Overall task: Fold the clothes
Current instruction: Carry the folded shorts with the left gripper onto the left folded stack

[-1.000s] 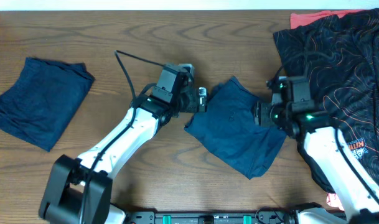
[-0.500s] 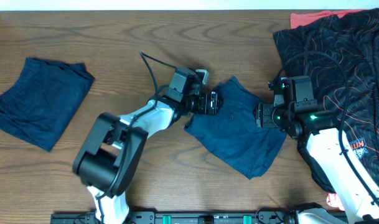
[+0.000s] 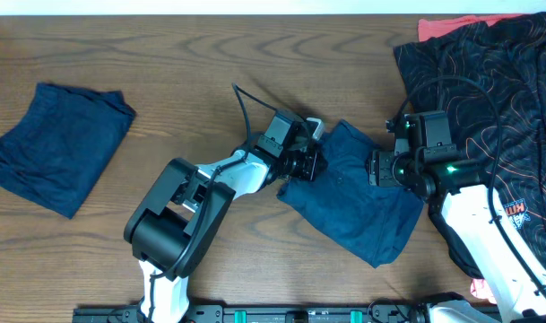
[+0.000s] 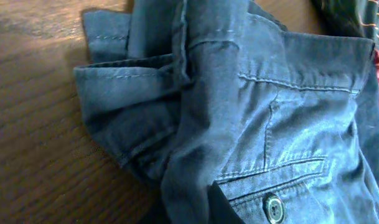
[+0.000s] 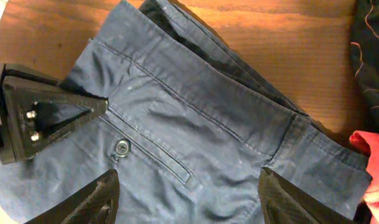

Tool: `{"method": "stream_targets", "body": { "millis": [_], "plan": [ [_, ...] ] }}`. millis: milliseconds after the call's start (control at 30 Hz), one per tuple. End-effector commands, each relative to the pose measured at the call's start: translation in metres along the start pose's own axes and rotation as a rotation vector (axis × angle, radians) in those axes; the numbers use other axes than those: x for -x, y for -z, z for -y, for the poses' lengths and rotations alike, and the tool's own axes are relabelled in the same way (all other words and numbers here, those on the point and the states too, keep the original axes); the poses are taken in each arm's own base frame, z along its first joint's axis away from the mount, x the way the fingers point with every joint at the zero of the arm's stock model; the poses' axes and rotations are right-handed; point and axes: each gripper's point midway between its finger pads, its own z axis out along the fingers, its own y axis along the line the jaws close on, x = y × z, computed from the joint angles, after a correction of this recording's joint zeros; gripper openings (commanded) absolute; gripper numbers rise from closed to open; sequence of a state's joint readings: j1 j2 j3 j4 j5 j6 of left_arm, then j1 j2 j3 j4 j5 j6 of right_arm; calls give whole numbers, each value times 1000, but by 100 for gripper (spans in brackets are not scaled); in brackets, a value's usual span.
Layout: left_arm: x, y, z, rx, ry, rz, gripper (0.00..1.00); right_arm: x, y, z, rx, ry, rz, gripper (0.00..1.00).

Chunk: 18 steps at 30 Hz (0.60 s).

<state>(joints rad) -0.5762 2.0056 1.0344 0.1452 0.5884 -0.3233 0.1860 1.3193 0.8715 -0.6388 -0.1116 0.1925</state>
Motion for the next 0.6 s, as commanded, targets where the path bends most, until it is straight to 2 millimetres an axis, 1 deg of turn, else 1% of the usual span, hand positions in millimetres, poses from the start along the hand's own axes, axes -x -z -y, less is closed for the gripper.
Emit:
{"method": "stream_targets", "body": {
  "millis": [0, 100, 167, 267, 400, 533, 567],
  "plan": [
    [-4, 4, -25, 46, 50, -6, 6, 2, 1, -1, -3, 20, 3, 69],
    [12, 19, -32, 53, 63, 42, 6, 1, 1, -1, -5, 20, 0, 70],
    [28, 36, -36, 60, 72, 90, 6, 1, 1, -1, -5, 20, 0, 70],
    [53, 69, -46, 86, 88, 175, 6, 1, 1, 0, -8, 20, 1, 70],
    [78, 123, -70, 181, 116, 288, 6, 1, 1, 0, -8, 20, 0, 70],
    [92, 181, -100, 325, 145, 389, 6, 0, 1, 0, -9, 19, -4, 70],
    [95, 201, -110, 379, 161, 424, 6, 0, 1, 0, -9, 19, -4, 70]
  ]
}}
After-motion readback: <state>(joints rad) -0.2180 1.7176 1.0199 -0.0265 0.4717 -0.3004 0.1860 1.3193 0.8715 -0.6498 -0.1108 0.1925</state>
